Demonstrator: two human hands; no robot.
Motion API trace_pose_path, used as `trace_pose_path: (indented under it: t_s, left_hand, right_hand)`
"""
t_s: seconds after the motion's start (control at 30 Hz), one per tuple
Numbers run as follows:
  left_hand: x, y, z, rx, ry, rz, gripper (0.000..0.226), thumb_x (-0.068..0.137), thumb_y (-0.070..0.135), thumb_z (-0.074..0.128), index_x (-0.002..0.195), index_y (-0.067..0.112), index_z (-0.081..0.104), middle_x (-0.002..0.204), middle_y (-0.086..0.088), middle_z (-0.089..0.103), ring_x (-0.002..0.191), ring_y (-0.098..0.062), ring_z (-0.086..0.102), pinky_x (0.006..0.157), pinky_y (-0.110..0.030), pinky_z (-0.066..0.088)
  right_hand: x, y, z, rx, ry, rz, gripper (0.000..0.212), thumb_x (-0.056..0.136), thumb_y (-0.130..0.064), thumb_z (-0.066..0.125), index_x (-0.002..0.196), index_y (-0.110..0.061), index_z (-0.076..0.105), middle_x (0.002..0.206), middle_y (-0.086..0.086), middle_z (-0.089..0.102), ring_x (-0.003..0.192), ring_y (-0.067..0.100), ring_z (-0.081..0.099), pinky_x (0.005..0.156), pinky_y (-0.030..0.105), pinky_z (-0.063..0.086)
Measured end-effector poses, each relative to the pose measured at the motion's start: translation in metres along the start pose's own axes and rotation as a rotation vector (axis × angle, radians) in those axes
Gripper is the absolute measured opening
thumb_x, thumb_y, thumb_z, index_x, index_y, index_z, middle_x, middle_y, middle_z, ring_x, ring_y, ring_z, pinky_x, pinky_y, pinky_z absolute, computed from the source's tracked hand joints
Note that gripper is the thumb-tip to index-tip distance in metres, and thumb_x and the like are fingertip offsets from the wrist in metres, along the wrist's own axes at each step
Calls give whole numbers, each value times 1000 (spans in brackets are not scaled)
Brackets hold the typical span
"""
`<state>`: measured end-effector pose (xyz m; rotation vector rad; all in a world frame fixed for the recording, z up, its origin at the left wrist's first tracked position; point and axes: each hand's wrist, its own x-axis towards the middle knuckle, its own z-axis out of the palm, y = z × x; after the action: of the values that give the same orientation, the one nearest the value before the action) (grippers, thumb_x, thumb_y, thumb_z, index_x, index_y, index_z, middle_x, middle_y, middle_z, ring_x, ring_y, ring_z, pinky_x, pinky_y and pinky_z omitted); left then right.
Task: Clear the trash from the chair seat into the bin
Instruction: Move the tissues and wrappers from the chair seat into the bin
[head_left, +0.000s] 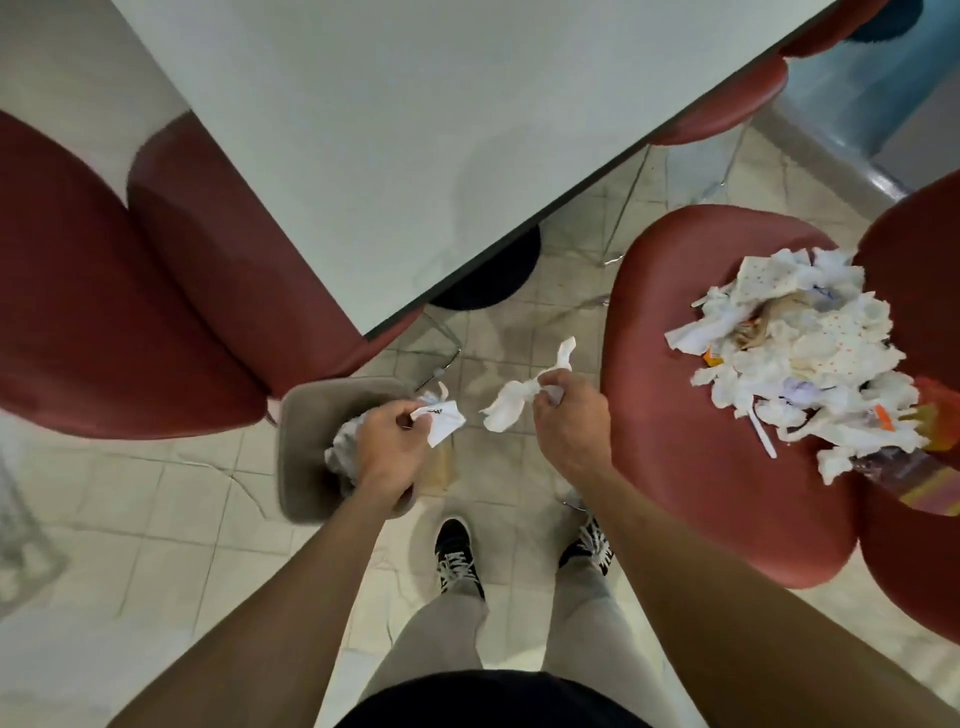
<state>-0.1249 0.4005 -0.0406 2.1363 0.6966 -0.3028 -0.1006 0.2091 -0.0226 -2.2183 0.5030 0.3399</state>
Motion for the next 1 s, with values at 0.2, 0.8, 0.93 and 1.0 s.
trace_pose_path:
  t_s: [0.2, 0.8, 0.93, 1.0]
  left_hand:
    - [4, -70, -61, -24, 157, -183, 17, 81, 15, 65, 94, 17, 75, 92, -5, 73, 90, -24, 65, 79, -27, 49]
    - [-6, -100, -67, -24, 176, -193, 21, 83, 7, 66, 102, 12, 70, 105, -7, 70, 101, -23, 64, 84, -20, 41]
    - [-5, -93, -55, 90, 188, -126, 22, 81, 10, 63, 98, 20, 72, 96, -10, 72, 92, -32, 66, 83, -34, 51]
    - [-5, -86, -49, 115, 175, -122, 24, 80, 10, 60, 96, 23, 71, 90, -11, 72, 84, -35, 66, 78, -40, 54]
  right_hand:
    - [-19, -48, 72, -94, -145, -105, 26, 90, -14, 52, 112, -17, 65, 105, 5, 69, 90, 23, 64, 80, 40, 55]
    - [-38, -42, 98, -145, -369, -87, 29, 89, -15, 59, 117, -21, 62, 96, -5, 55, 84, 16, 59, 78, 27, 49]
    - [-31, -19, 60, -115, -362, -9, 32, 92, -17, 57, 124, -17, 57, 86, -7, 54, 82, 18, 62, 76, 33, 54]
    - [-27, -3, 39, -87, -343, 25, 34, 92, -17, 57, 126, -16, 56, 83, -8, 54, 95, 20, 62, 90, 37, 53]
